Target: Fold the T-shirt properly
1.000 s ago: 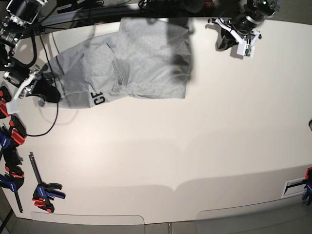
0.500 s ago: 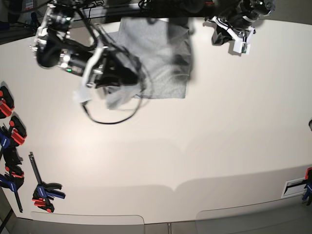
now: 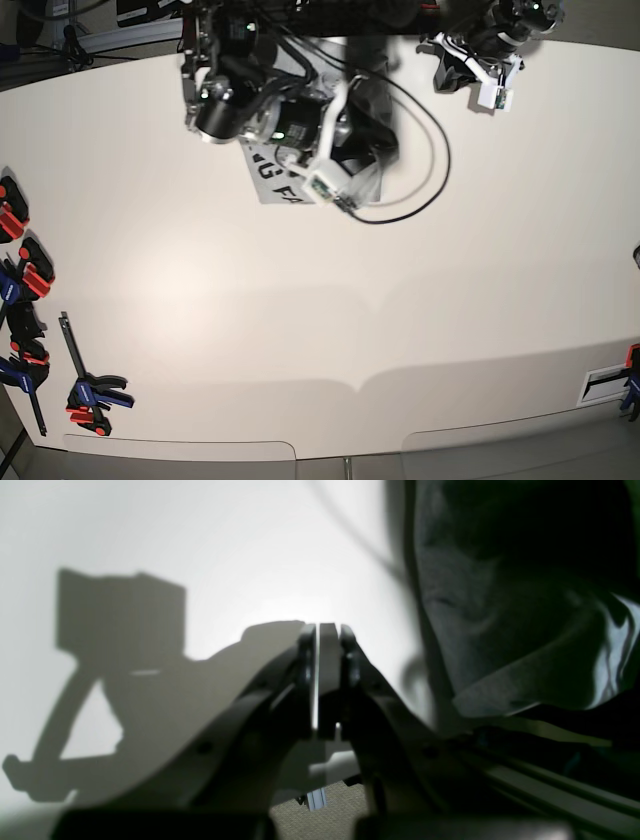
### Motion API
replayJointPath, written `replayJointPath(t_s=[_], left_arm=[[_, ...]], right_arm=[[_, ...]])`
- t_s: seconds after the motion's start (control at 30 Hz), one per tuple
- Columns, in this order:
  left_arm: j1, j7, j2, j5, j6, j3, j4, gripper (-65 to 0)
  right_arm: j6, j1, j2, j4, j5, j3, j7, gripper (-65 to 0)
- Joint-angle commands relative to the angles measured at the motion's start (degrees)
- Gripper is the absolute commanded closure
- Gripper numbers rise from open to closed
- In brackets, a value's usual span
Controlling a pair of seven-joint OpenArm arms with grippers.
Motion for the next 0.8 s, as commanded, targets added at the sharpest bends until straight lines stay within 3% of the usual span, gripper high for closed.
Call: replayJointPath(t_s=[0.0,0.07,0.1,0.17,0.23,0.43,0.6,0.77], left_arm=[[0.33,-0.85,-0.20,-0.74,-0.46,-0.22,0.94,0.0],[0.33,-0.85,-0.20,-0.74,-0.46,-0.22,0.94,0.0],[0.33,-0.85,-0.17,-0.74,-0.46,-0.22,0.94,0.0],[0.33,-0.87,-0.17,-0.76,-0.46,-0.22,0.94,0.0],[0.33,-0.85,-0.20,-0.74,-0.48,-0.22,0.94,0.0],[0.31,-0.87,-0.20,-0.72,-1.31,-0.22,0.94,0.0],[0.31,-0.87,-0.20,-0.72,-1.31,-0.22,0.94,0.0],[0.31,-0.87,-0.22,-0.70,-1.33,-0.22,0.94,0.0]], right_arm=[[0.12,0.52,-0.96,0.98,0.50,-0.85,1.53,0.0],[0.12,0.52,-1.95,0.98,-0.98,-1.95,1.55,0.0],[0.12,0.55,-2.34,0.98,-1.11,-2.14,1.60,-3.4],[-0.07,0.52,-2.41,0.98,-1.05,-2.27,3.21,-18.7],[-0.57,0.55,-2.41,0.98,-1.05,-2.23,4.44,-25.0],[-0.57,0.68,-2.41,1.16,1.84,-2.23,2.56,-24.9],[-0.57,0.44,-2.41,4.50,6.64,-2.23,-4.11,-24.8],[-0.57,-4.09,-2.41,10.29,4.68,-2.23,-6.80,-24.8]])
